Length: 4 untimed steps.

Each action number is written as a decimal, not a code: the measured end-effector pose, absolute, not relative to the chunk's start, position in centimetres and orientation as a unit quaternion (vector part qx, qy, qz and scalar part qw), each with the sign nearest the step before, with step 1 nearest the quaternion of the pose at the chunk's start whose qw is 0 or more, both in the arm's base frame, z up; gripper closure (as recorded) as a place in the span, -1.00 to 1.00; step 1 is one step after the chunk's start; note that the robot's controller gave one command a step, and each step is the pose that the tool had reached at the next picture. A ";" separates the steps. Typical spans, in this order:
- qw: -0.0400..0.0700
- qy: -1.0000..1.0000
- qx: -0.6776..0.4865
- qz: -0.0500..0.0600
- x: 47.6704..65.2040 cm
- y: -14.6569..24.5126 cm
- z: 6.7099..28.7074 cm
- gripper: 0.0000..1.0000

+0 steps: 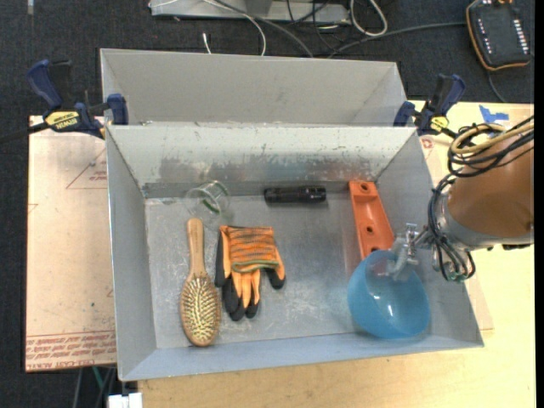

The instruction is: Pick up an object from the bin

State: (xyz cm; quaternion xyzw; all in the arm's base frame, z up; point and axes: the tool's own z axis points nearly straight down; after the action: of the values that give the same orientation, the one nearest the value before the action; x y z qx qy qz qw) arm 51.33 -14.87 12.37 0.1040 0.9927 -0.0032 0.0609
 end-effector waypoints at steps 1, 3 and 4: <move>0.064 0.988 0.139 0.000 51.4 -14.9 13.4 1.00; 0.067 0.973 0.221 0.005 49.2 -14.6 12.9 1.00; 0.068 0.969 0.237 0.006 49.6 -14.6 12.5 1.00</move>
Offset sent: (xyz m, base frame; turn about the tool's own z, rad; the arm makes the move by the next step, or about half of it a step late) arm 0.0022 0.0111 -0.0277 -0.1863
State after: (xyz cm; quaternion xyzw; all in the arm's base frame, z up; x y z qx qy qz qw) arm 49.59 -14.61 12.51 0.2371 0.9691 0.0058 0.0682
